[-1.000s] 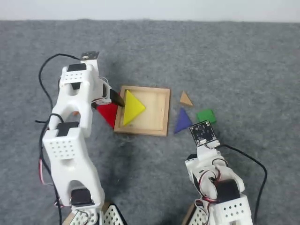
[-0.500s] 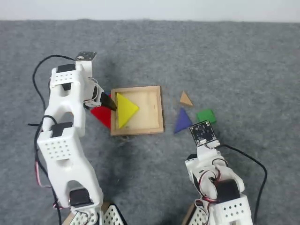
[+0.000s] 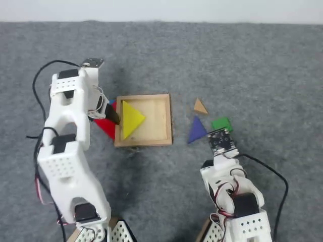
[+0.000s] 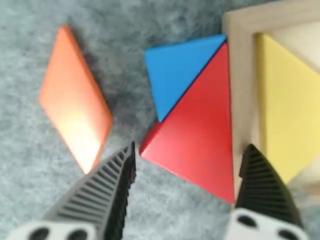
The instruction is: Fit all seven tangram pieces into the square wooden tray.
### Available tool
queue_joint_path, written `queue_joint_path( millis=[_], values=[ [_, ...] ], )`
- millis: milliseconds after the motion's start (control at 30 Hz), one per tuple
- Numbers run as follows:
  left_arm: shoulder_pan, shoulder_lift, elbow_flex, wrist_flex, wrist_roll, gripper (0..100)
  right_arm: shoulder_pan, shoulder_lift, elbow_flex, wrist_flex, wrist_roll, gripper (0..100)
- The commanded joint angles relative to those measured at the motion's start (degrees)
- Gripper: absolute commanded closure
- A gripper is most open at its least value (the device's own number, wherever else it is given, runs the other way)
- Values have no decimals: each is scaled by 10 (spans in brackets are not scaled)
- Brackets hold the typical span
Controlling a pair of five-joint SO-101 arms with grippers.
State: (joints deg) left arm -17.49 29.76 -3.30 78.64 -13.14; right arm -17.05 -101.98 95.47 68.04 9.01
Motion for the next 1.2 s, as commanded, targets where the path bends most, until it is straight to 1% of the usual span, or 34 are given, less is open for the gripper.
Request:
queue_joint_path(
  millis=[0, 133, 233, 333, 567, 700, 767, 867, 967, 1067, 1167],
  values=[
    [-5, -87, 58, -68, -4, 689, 1, -9, -51, -35, 70, 992],
    [-4, -126, 139, -128, -4, 689, -13, 7, -125, -44, 35, 993],
    [4, -142, 189, -171, -7, 689, -61, 60, -149, -60, 33, 993],
    [2, -163, 218, -200, -4, 689, -109, 155, -171, -116, 32, 993],
    [2, -191, 240, -205, -1, 690, -170, 451, -287, -271, -12, 993],
    [5, -251, 242, -177, 36, 691, -170, 632, -345, -371, -53, 993],
    [9, -298, 244, -159, 48, 691, -170, 708, -369, -402, -70, 993],
    [48, -353, 245, -128, 94, 691, -169, 806, -403, -423, -76, 993],
    [121, -359, 247, -125, 144, 690, -162, 866, -425, -436, -76, 992],
    [178, -324, 249, -164, 167, 690, -139, 880, -432, -436, -77, 992],
    [196, -255, 245, -216, 187, 690, -116, 874, -431, -436, -77, 992]
  ],
)
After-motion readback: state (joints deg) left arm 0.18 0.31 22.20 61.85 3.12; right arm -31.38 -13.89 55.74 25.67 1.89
